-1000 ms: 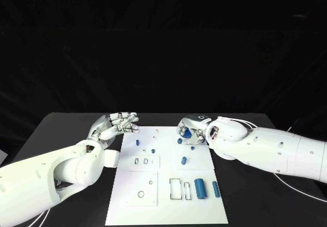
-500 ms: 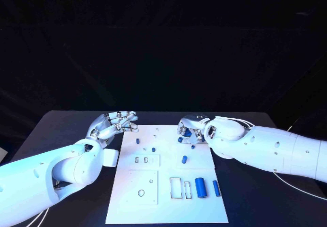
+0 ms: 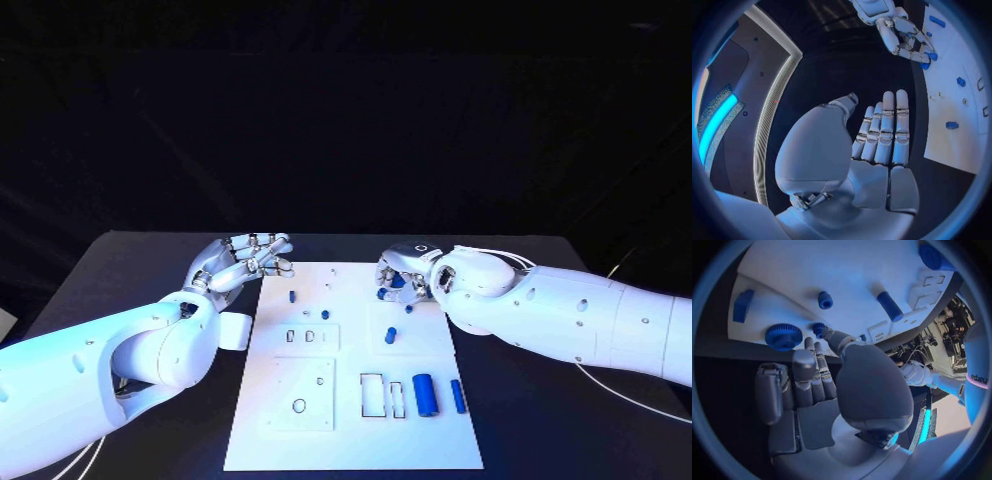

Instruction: Assemble the parts on the task board

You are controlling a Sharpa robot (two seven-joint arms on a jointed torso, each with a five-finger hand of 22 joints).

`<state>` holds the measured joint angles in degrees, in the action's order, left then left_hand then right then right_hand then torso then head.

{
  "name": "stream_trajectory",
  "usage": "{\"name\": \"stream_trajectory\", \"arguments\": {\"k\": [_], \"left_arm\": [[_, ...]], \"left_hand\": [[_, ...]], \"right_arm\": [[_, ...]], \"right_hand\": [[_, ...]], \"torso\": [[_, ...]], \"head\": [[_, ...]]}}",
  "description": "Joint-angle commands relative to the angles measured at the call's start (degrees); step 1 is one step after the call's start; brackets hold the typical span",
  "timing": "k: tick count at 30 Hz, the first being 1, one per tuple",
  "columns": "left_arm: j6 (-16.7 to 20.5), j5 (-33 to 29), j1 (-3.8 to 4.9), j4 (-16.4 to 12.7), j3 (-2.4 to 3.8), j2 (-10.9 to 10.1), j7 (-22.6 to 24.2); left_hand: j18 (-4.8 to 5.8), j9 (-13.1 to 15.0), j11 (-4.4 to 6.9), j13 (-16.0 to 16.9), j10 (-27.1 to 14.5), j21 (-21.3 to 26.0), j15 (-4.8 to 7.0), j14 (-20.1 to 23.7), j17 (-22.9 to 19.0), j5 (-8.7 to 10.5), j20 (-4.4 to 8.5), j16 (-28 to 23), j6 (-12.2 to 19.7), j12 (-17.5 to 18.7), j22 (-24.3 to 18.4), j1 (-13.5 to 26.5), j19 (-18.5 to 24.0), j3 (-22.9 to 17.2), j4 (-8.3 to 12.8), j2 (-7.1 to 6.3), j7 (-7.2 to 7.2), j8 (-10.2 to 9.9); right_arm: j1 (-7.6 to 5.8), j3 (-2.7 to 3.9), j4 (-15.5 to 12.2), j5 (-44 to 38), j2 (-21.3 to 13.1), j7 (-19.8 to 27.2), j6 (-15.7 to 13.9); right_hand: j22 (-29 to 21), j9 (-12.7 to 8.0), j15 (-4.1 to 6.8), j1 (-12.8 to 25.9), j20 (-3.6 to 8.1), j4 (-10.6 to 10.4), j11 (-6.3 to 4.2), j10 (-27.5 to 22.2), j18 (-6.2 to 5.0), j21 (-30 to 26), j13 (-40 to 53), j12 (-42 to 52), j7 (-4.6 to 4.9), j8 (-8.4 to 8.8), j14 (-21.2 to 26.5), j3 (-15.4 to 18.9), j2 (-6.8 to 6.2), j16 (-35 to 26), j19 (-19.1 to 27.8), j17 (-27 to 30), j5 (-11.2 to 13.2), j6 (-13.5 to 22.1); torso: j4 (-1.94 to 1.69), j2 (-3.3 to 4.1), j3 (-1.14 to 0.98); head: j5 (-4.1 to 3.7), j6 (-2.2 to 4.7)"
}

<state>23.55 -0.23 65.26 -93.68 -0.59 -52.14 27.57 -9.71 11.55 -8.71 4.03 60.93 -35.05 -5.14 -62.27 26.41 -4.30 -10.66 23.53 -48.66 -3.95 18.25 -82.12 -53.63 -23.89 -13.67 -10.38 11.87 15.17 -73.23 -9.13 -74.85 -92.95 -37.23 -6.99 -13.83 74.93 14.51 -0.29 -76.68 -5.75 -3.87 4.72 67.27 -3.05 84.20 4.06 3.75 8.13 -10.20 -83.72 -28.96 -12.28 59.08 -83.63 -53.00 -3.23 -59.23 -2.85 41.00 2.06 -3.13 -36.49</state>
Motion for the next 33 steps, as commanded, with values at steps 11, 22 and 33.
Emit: {"name": "stream_trajectory", "arguments": {"k": [11, 22, 33], "left_arm": [[-1.3, 0.2, 0.22, -0.2, 0.07, -0.1, 0.1], [-1.3, 0.2, 0.28, -0.1, 0.07, -0.1, 0.0], [-1.4, 0.2, 0.29, 0.1, 0.07, -0.1, 0.0]], "left_hand": [[-0.5, 0.1, -0.1, 0.0, 0.1, -0.4, -0.09, 0.4, 0.2, 0.31, -0.04, 0.4, -0.3, 0.2, 0.2, 0.2, 0.6, -0.6, 0.1, -0.12, 0.14, -0.3], [-0.5, 0.1, -0.1, 0.0, 0.1, -0.5, -0.09, 0.4, 0.2, 0.31, -0.04, 0.4, -0.3, 0.2, 0.2, 0.2, 0.6, -0.6, 0.1, -0.12, 0.13, -0.3], [-0.51, 0.1, -0.08, 0.0, 0.1, -0.7, -0.08, 0.5, 0.4, 0.34, -0.03, 0.5, -0.3, 0.2, 0.4, 0.2, 0.8, -0.8, 0.3, -0.07, 0.1, -0.3]], "right_arm": [[0.51, -0.07, 1.0, -0.4, 1.1, -0.3, 2.1], [0.75, -0.08, 1.2, -0.1, 1.6, -0.3, 0.3], [0.83, -0.06, 0.3, 0.1, 1.5, -2.3, -9.5]], "right_hand": [[5.6, 0.1, -0.01, 0.1, -0.06, 0.0, 0.13, 0.6, 0.85, 0.1, 0.0, 0.2, -0.13, -0.28, -0.9, -0.6, 0.6, 0.4, -0.5, 0.1, -0.2, -0.5], [7.3, 0.8, 0.27, -0.1, 0.06, -0.1, -0.21, 2.0, 1.2, 1.1, 0.1, 0.4, -0.37, -0.88, -1.0, -2.6, 1.64, 2.3, -1.4, -1.2, -0.2, -1.3], [10.0, 3.4, 1.25, -1.6, 0.63, 2.3, -1.3, 5.7, 1.79, 2.7, 0.7, 0.5, -1.04, -3.45, -1.2, -6.6, 3.57, 6.2, -3.0, -4.0, -0.2, -3.2]], "torso": [[0.03, 0.09, 0.01], [0.1, 0.03, 0.05], [0.09, 0.0, 0.06]], "head": [[0.02, -0.12], [0.16, -0.18], [0.23, 0.6]]}}
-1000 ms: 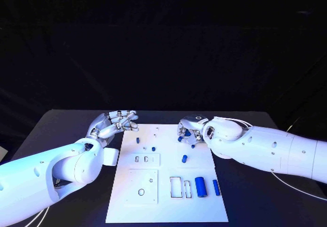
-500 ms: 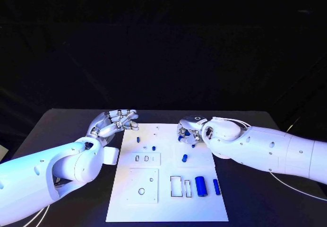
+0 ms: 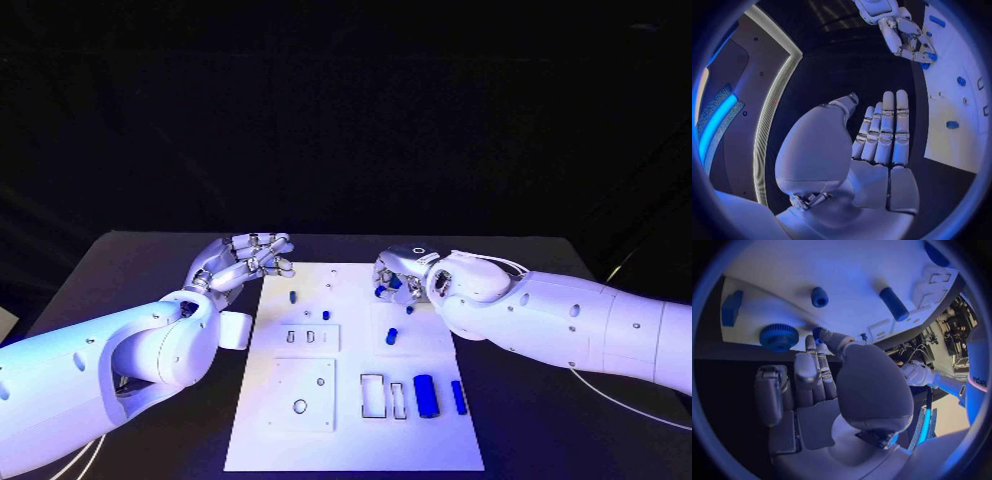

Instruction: Assemble the parts on the task board

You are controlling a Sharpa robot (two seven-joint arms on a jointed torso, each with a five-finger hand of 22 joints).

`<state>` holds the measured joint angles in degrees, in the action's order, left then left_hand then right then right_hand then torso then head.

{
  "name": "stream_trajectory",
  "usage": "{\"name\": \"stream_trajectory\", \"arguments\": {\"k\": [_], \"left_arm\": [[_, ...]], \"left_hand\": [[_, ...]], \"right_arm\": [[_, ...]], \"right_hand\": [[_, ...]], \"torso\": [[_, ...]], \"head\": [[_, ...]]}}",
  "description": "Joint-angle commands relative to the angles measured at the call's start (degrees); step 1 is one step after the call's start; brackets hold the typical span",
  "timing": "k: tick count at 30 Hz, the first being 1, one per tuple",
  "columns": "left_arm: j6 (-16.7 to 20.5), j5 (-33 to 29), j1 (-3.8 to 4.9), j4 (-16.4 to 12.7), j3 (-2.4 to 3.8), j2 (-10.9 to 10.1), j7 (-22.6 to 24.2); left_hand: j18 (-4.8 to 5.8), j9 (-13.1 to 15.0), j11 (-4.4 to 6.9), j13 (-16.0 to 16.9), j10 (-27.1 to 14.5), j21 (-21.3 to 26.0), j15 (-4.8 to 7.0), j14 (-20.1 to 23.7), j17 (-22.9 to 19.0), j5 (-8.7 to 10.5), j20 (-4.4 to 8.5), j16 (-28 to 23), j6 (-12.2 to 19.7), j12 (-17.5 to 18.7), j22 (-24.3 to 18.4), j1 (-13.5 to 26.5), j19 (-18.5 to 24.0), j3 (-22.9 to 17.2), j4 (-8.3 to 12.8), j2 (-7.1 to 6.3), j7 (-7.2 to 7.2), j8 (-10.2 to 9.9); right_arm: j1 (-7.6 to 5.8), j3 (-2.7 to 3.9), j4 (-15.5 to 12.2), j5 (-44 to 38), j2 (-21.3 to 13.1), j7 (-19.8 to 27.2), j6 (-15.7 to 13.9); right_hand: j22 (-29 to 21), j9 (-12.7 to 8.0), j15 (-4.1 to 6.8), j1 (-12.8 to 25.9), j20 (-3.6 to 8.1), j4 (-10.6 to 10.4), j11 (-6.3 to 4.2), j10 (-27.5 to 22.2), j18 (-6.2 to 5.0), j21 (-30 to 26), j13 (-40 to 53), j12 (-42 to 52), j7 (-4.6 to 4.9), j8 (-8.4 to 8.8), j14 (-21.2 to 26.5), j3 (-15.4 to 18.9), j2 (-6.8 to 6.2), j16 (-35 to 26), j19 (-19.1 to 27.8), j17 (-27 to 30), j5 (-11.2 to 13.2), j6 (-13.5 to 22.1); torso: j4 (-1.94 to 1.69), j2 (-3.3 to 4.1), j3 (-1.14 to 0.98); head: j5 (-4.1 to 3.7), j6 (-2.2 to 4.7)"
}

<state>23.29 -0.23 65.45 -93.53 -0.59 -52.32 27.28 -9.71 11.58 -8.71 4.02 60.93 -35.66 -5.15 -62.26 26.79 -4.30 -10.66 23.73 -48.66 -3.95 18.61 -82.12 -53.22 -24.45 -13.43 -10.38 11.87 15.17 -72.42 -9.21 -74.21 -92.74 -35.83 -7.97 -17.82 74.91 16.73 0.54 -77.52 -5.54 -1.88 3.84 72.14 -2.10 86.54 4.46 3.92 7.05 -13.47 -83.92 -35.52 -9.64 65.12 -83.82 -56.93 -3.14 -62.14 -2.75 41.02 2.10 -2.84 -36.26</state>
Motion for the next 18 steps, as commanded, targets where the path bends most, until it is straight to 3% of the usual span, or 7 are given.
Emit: {"name": "stream_trajectory", "arguments": {"k": [1, 7, 15, 18], "left_arm": [[-1.1, 0.2, 0.1, 0.0, 0.06, 0.1, 0.3], [-1.1, 0.1, 0.1, 0.1, 0.06, 0.1, 0.4], [-1.2, 0.0, 0.1, 0.0, 0.06, 0.1, 0.5], [-1.2, 0.0, 0.1, -0.1, 0.06, 0.1, 0.5]], "left_hand": [[-0.51, 0.1, -0.08, 0.0, 0.1, -0.1, -0.07, 0.5, 0.0, 0.34, -0.03, 0.3, -0.3, 0.2, 0.0, 0.2, 0.4, -0.2, 0.0, -0.08, 0.1, -0.3], [-0.52, 0.1, -0.06, 0.0, 0.1, -0.3, -0.06, 0.5, 0.2, 0.35, -0.03, 0.4, -0.3, 0.2, 0.2, 0.1, 0.5, -0.3, 0.1, -0.04, 0.08, -0.3], [-0.52, 0.1, -0.09, 0.0, 0.1, -0.5, -0.07, 0.5, 0.3, 0.38, -0.04, 0.5, -0.3, 0.2, 0.3, 0.2, 0.7, -0.3, 0.1, -0.08, 0.12, -0.4], [-0.52, 0.1, -0.09, 0.0, 0.1, -0.5, -0.07, 0.5, 0.3, 0.38, -0.04, 0.5, -0.3, 0.2, 0.3, 0.2, 0.7, -0.3, 0.1, -0.08, 0.12, -0.4]], "right_arm": [[0.03, 0.03, -0.5, -0.2, 0.2, -1.6, -6.3], [0.2, 0.09, -0.4, -0.5, 1.3, -3.1, -10.1], [0.25, 0.12, 1.6, -0.4, 3.8, -3.9, -11.3], [0.25, 0.14, 2.5, -0.4, 4.8, -4.1, -11.7]], "right_hand": [[10.0, 1.3, 0.44, -0.8, 0.42, 0.7, -0.43, 0.9, 0.84, 0.4, 0.3, 0.3, 0.05, -0.29, -1.0, -0.2, 0.79, 0.4, -2.8, -0.2, -0.3, -0.2], [9.6, 1.6, 0.43, -0.6, 0.4, 1.1, -0.37, 0.8, 0.73, 0.1, 0.3, 0.1, 0.14, -0.39, -0.8, -0.4, 0.45, 0.1, -2.5, 0.3, -0.2, 0.0], [9.6, 1.8, 0.41, -0.1, 0.32, 1.2, -0.23, 0.7, 0.73, 0.1, 0.3, -0.1, 0.29, -0.41, -0.8, -0.5, 0.21, 0.6, -2.5, -0.1, -0.2, 0.2], [9.6, 1.9, 0.38, 0.1, 0.3, 1.2, -0.19, 0.6, 0.72, 0.1, 0.3, -0.2, 0.32, -0.4, -0.8, -0.5, 0.12, 0.6, -2.4, 0.0, -0.2, 0.3]], "torso": [[0.0, -0.04, 0.02], [0.02, 0.05, -0.04], [-0.1, 0.16, 0.14], [-0.11, 0.22, 0.08]], "head": [[-0.08, 0.6], [0.03, 0.8], [0.14, 0.76], [0.27, 0.74]]}}
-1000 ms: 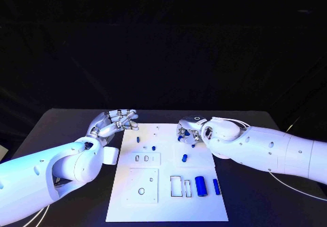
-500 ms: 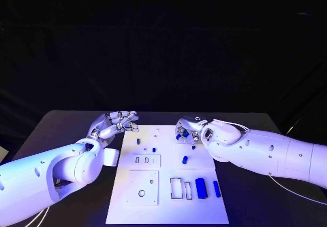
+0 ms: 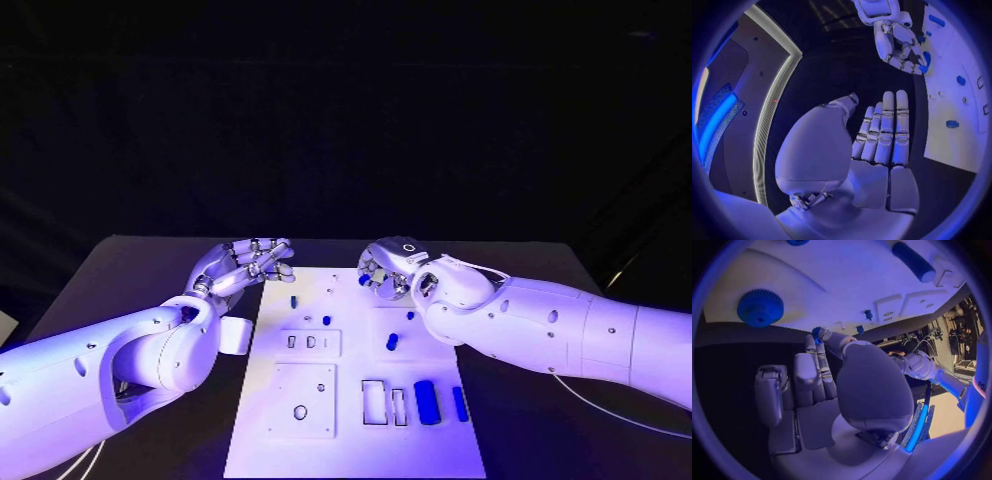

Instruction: Assemble the parts on the task board

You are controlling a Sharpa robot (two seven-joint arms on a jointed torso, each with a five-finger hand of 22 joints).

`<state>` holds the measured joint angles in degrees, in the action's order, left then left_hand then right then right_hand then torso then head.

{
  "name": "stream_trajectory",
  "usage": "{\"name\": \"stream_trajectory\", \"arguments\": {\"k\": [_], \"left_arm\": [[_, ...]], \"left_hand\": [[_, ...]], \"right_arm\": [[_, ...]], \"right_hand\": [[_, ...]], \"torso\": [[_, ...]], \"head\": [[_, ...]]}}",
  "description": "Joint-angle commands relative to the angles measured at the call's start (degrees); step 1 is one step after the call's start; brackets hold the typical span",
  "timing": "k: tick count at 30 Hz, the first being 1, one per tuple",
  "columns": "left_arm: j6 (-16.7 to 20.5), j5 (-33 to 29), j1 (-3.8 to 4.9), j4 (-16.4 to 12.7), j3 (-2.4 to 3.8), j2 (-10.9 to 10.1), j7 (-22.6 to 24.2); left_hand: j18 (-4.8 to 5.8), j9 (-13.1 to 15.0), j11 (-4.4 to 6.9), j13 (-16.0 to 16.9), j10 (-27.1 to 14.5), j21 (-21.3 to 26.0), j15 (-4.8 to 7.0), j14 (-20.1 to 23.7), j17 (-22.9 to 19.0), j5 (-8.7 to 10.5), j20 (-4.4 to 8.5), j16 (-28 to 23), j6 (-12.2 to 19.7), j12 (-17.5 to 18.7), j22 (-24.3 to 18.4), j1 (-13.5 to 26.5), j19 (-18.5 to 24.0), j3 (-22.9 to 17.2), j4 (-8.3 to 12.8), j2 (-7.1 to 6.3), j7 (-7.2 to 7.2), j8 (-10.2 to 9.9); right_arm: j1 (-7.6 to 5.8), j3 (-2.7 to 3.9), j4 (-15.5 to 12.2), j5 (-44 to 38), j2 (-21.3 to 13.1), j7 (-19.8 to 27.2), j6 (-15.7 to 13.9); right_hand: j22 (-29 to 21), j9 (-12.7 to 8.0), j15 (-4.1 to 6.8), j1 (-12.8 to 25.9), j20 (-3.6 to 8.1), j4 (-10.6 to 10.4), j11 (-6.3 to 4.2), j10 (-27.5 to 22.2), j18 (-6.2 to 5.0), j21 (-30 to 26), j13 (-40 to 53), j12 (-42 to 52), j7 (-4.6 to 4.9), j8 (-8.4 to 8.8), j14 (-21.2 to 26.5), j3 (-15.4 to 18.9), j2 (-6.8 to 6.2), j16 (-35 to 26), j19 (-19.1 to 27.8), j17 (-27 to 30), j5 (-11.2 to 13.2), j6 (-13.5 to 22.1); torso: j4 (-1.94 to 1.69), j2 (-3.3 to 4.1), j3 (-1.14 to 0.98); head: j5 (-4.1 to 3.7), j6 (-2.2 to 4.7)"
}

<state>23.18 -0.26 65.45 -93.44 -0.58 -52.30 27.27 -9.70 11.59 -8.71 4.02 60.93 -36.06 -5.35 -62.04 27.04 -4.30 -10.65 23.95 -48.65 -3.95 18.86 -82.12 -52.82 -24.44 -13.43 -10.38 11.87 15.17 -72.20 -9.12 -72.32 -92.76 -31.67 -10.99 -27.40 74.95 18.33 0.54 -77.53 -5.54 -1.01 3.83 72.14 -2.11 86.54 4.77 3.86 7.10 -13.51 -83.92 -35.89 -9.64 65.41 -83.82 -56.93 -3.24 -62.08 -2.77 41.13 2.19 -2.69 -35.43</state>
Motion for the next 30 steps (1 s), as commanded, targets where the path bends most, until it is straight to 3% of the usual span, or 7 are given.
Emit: {"name": "stream_trajectory", "arguments": {"k": [1, 5, 17, 28, 30], "left_arm": [[-1.1, 0.0, 0.09, -0.3, 0.06, 0.1, 0.5], [-1.1, 0.0, 0.12, -0.4, 0.06, 0.1, 0.5], [-1.2, 0.0, 0.66, -0.9, 0.08, 0.4, 0.4], [-1.1, 0.0, 1.19, -0.8, 0.08, 0.7, 0.3], [-1.1, 0.0, 1.26, -0.7, 0.08, 0.7, 0.3]], "left_hand": [[-0.53, 0.1, -0.09, 0.0, 0.1, -0.1, 0.13, 0.3, 0.1, 0.38, -0.05, 0.3, -0.3, 0.2, 0.0, 0.2, 0.3, -0.3, 0.1, -0.08, 0.12, -0.4], [-0.53, 0.1, -0.09, 0.0, 0.1, -0.1, 0.13, 0.3, 0.1, 0.38, -0.05, 0.3, -0.3, 0.2, 0.0, 0.2, 0.3, -0.3, 0.1, -0.08, 0.12, -0.4], [-0.53, 0.1, -0.09, 0.0, 0.1, -0.1, 0.13, 0.3, 0.1, 0.38, -0.05, 0.3, -0.3, 0.2, 0.0, 0.2, 0.3, -0.3, 0.1, -0.08, 0.12, -0.4], [-0.53, 0.1, -0.09, 0.0, 0.1, -0.1, 0.13, 0.3, 0.1, 0.38, -0.05, 0.3, -0.3, 0.2, 0.0, 0.2, 0.3, -0.3, 0.1, -0.08, 0.12, -0.4], [-0.53, 0.1, -0.09, 0.0, 0.1, -0.1, 0.13, 0.3, 0.1, 0.38, -0.05, 0.3, -0.3, 0.2, 0.0, 0.2, 0.3, -0.3, 0.1, -0.08, 0.12, -0.4]], "right_arm": [[0.03, 0.05, 0.9, -0.3, 1.1, -1.1, -2.1], [0.03, 0.08, 2.7, -0.1, 2.9, -1.1, -2.2], [0.13, 0.1, 8.3, 1.0, 7.5, -0.3, -1.4], [0.16, 0.1, 9.4, 1.4, 8.9, 0.1, -1.0], [0.16, 0.1, 9.4, 1.4, 9.0, 0.2, -0.9]], "right_hand": [[9.6, 0.3, 0.38, 0.1, 0.3, 0.3, -0.18, 0.6, 0.73, 0.1, -0.1, -0.1, 0.27, -0.36, -0.8, -0.1, 0.12, 0.3, -2.5, 0.0, -0.1, 0.3], [9.6, 0.4, 0.34, 0.4, 0.26, 0.3, -0.14, 0.5, 0.74, 0.1, -0.1, -0.2, 0.3, -0.35, -0.7, -0.1, 0.0, 0.4, -2.5, 0.0, -0.1, 0.4], [9.5, 0.5, 0.26, 0.8, 0.19, 0.3, -0.03, 0.2, 0.71, 0.0, -0.2, -0.3, 0.39, -0.24, -0.7, -0.2, -0.11, 0.5, -2.4, 0.0, -0.1, 0.8], [9.4, 0.6, 0.18, 1.1, 0.13, 0.3, 0.06, 0.0, 0.69, 0.0, -0.2, -0.3, 0.48, -0.17, -0.6, -0.3, -0.26, 0.6, -2.3, 0.1, -0.1, 1.1], [9.4, 0.6, 0.18, 1.1, 0.13, 0.3, 0.06, 0.0, 0.69, 0.0, -0.2, -0.3, 0.48, -0.17, -0.6, -0.3, -0.26, 0.6, -2.3, 0.1, -0.1, 1.1]], "torso": [[-0.13, 0.16, 0.02], [-0.12, 0.24, 0.01], [-0.65, 0.84, 0.34], [-0.93, 1.24, 0.54], [-0.86, 1.18, 0.47]], "head": [[0.12, -0.05], [0.31, -0.13], [0.24, -0.27], [0.25, -0.06], [0.42, -0.23]]}}
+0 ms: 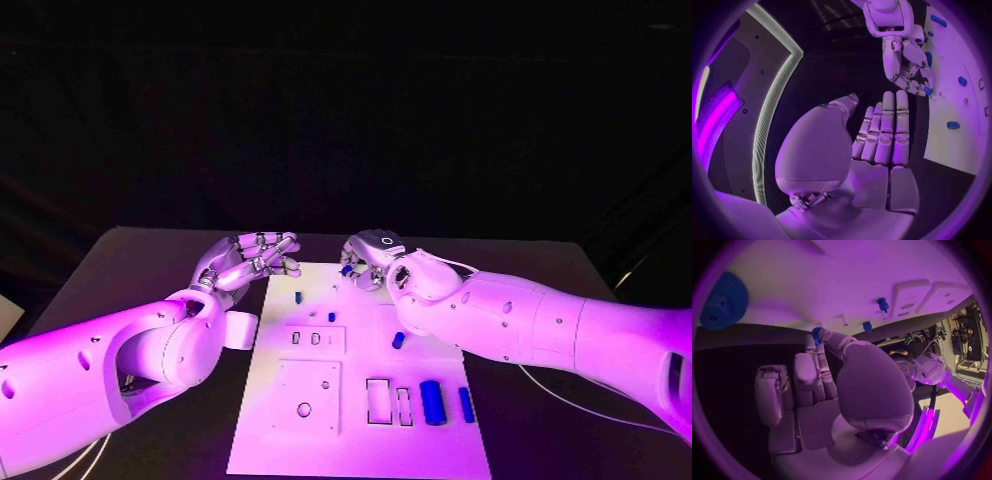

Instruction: Assemble the parts on the task board

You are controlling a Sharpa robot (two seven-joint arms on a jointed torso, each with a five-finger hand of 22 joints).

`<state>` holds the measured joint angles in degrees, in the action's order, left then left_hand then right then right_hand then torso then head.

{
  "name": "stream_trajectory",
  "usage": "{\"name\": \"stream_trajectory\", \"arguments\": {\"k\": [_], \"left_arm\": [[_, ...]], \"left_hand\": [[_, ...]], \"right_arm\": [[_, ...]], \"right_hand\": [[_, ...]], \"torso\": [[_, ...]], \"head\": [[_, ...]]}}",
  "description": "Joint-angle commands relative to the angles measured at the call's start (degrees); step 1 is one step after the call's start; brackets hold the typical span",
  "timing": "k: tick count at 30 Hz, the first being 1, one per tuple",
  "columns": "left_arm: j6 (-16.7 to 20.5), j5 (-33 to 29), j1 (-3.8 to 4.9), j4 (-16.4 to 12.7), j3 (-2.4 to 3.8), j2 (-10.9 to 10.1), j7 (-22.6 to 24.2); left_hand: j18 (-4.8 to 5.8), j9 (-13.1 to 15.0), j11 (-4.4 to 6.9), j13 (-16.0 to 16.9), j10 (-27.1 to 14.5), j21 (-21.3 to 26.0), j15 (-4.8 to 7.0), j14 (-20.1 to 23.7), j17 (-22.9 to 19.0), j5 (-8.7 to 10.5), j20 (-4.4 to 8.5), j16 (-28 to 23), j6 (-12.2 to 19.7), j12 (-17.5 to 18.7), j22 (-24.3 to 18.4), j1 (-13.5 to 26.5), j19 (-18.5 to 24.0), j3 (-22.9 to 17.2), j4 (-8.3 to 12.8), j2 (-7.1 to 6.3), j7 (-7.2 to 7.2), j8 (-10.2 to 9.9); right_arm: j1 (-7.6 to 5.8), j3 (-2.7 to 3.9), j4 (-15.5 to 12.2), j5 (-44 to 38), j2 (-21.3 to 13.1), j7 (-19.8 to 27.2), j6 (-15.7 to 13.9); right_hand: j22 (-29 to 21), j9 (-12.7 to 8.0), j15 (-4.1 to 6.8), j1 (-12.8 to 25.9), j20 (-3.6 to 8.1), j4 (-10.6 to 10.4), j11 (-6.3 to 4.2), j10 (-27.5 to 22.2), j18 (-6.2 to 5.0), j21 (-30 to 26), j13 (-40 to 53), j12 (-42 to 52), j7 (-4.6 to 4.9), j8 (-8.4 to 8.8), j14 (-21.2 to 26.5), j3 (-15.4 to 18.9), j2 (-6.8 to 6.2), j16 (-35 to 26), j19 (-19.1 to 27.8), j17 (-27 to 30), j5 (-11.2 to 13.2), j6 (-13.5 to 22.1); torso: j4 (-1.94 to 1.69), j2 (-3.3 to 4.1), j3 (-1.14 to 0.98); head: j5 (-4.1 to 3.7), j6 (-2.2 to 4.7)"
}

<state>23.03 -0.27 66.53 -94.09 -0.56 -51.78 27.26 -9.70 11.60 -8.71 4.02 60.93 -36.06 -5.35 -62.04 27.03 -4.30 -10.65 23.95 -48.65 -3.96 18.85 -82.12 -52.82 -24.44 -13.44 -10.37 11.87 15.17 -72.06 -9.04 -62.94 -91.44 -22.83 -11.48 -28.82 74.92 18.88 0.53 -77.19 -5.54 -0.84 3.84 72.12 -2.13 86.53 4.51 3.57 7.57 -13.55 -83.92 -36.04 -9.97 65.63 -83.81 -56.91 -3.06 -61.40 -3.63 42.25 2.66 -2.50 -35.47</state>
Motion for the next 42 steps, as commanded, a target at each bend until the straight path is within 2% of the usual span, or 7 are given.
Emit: {"name": "stream_trajectory", "arguments": {"k": [1, 9, 23, 36, 42], "left_arm": [[-0.9, 0.0, 0.22, -0.1, 0.06, 0.2, 0.3], [-0.9, 0.0, 0.43, 0.2, 0.05, 0.3, 0.3], [-0.9, 0.0, 0.64, 0.2, 0.05, 0.6, 0.2], [-1.0, 0.0, 0.74, 0.5, 0.04, 1.0, 0.1], [-1.0, 0.0, 0.75, 0.6, 0.04, 1.0, 0.1]], "left_hand": [[-0.53, 0.1, -0.09, 0.0, 0.1, -0.1, 0.13, 0.3, 0.1, 0.38, -0.04, 0.3, -0.3, 0.2, 0.1, 0.2, 0.3, -0.3, 0.1, -0.08, 0.12, -0.4], [-0.53, 0.1, -0.09, 0.0, 0.1, -0.1, 0.13, 0.3, 0.1, 0.38, -0.04, 0.3, -0.3, 0.2, 0.1, 0.2, 0.3, -0.3, 0.1, -0.08, 0.12, -0.4], [-0.53, 0.1, -0.07, 0.0, 0.1, -0.4, 0.13, 0.4, 0.3, 0.39, -0.05, 0.4, -0.4, 0.2, 0.3, 0.3, 0.5, -0.4, 0.2, -0.09, 0.07, -0.4], [-0.53, 0.1, -0.07, 0.0, 0.1, -0.5, 0.13, 0.4, 0.3, 0.39, -0.06, 0.4, -0.4, 0.2, 0.3, 0.3, 0.5, -0.5, 0.2, -0.08, 0.06, -0.4], [-0.53, 0.1, -0.07, 0.0, 0.1, -0.5, 0.13, 0.5, 0.4, 0.4, -0.06, 0.4, -0.4, 0.2, 0.4, 0.4, 0.6, -0.5, 0.2, -0.08, 0.05, -0.4]], "right_arm": [[0.03, 0.03, 0.0, 0.1, 0.2, 0.7, 0.6], [0.03, 0.03, 0.1, 0.3, 0.4, 0.7, 0.8], [-0.01, 0.03, 2.1, 0.3, 1.9, 0.9, 1.2], [-0.01, 0.02, 3.1, 0.4, 2.8, 1.5, 2.1], [-0.02, 0.01, 3.4, 0.4, 3.0, 1.4, 3.6]], "right_hand": [[9.5, 0.1, 0.19, 0.7, 0.13, 0.1, 0.05, 0.0, 0.71, 0.0, 0.1, 0.0, 0.0, -0.13, -0.6, -0.1, 0.06, 0.4, -2.3, 0.1, -0.3, 0.4], [9.3, 0.1, 0.15, 0.9, 0.1, 0.1, 0.09, -0.1, 0.66, -0.1, 0.0, 0.0, 0.03, -0.09, -0.6, -0.1, -0.06, 0.2, -2.2, 0.4, -0.3, 0.5], [8.8, 0.2, 0.05, 1.3, 0.0, 0.1, 0.21, -0.4, 0.55, -0.4, 0.0, 0.0, 0.14, 0.02, -0.4, -0.2, -0.35, -0.1, -1.9, 1.0, -0.3, 0.8], [8.7, 0.3, -0.03, 1.6, -0.07, 0.1, 0.3, -0.7, 0.5, -0.5, -0.1, 0.0, 0.22, 0.11, -0.2, -0.2, -0.6, -0.3, -1.8, 1.3, -0.3, 1.1], [7.0, 0.5, -0.49, 2.9, -0.39, -0.1, 0.8, -2.2, 0.08, -1.7, -0.4, -0.1, 0.63, 0.71, 0.5, -0.2, -1.89, -1.6, -0.5, 3.4, -0.3, 2.3]], "torso": [[-0.02, 0.09, 0.01], [0.12, -0.02, -0.02], [0.01, 0.1, 0.02], [0.12, 0.02, 0.05], [0.15, -0.03, 0.04]], "head": [[0.28, -0.19], [0.48, -0.24], [0.44, 0.04], [0.68, -0.34], [0.67, -0.47]]}}
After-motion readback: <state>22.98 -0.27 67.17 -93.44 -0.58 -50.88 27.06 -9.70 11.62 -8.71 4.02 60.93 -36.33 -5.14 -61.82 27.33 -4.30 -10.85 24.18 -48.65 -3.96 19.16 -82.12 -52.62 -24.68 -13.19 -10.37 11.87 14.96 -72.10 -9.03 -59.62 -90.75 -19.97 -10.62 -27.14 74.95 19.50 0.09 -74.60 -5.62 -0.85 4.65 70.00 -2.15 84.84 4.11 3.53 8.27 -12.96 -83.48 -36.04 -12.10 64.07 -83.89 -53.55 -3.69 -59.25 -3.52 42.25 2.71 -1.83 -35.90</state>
